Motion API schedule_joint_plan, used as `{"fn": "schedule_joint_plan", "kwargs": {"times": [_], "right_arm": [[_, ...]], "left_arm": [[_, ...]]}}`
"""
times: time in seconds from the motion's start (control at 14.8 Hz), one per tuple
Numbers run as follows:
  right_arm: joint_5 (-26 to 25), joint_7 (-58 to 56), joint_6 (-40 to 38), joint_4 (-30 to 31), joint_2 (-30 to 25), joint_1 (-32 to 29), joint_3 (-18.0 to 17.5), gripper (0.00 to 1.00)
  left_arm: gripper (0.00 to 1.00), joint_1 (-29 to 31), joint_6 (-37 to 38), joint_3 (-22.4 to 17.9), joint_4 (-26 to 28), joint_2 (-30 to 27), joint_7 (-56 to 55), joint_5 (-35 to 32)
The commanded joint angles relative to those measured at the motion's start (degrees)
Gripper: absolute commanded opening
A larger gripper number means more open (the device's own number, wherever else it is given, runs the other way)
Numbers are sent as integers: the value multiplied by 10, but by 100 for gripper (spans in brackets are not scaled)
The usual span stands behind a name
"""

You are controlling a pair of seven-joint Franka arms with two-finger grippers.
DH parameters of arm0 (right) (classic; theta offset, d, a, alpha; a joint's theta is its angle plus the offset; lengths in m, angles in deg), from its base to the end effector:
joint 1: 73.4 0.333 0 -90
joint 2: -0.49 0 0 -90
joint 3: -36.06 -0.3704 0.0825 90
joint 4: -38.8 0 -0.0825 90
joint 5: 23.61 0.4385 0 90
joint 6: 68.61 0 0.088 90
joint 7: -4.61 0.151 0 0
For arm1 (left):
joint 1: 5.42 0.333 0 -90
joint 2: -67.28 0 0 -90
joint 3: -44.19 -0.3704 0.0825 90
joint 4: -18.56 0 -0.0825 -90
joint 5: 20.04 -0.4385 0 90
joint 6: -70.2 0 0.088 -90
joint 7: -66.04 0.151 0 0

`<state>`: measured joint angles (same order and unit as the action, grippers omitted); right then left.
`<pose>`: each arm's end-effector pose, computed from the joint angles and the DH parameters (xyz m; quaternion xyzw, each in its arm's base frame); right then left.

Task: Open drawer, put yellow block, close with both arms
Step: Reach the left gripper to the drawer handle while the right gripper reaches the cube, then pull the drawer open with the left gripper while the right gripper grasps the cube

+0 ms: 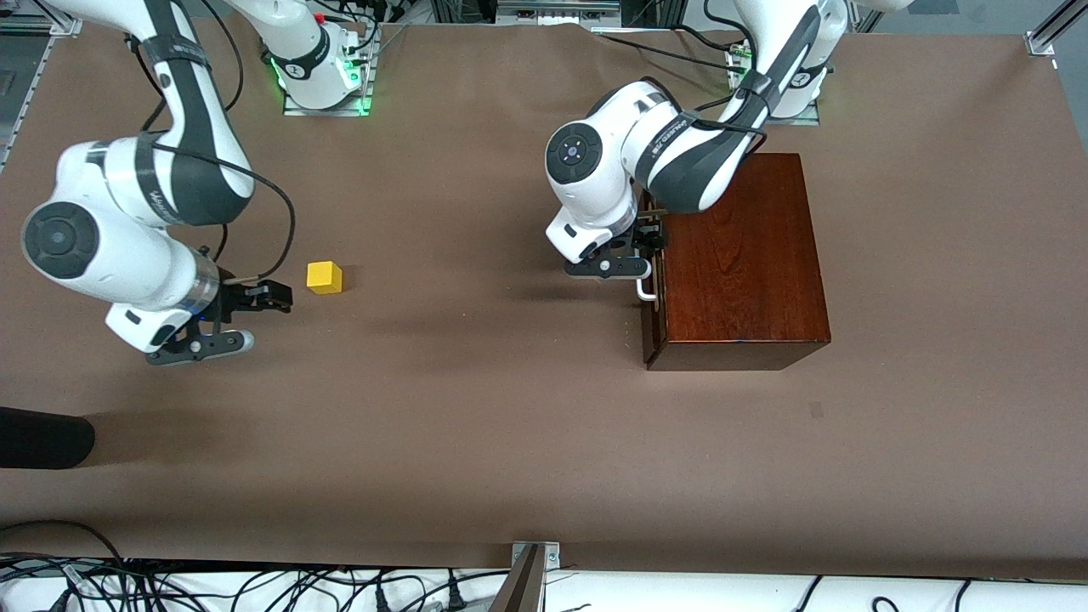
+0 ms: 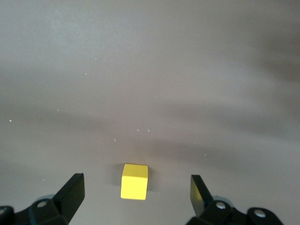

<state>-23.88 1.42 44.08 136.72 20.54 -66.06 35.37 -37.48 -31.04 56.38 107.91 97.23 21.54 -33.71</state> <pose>0.6974 0.0973 0.3614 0.9941 0.0984 -0.0460 0.0020 0.5473 -0.4658 0.3064 -0.9865 0.0328 0.0664 0.1459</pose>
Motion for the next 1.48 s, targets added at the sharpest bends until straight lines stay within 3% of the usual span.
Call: {"fn": "schedule_joint_plan", "kwargs": {"times": [0.0, 0.34, 0.61, 1.15, 1.42], "right_arm": [[8, 1, 67, 70, -8, 0, 0, 100], [11, 21, 204, 180, 2, -1, 0, 100], [12, 27, 217, 219, 10, -2, 0, 100], [13, 29, 276, 290, 9, -3, 0, 100], [12, 45, 276, 304, 3, -3, -1, 100]], "left_arm": [[100, -20, 1, -3, -8, 15, -29, -25], [100, -38, 1, -2, 4, 33, -50, -84], [100, -40, -7, -2, 2, 40, -59, -84], [100, -68, -100, -1, -7, 48, -113, -71], [100, -71, -142, -1, -9, 48, -113, -10]]}}
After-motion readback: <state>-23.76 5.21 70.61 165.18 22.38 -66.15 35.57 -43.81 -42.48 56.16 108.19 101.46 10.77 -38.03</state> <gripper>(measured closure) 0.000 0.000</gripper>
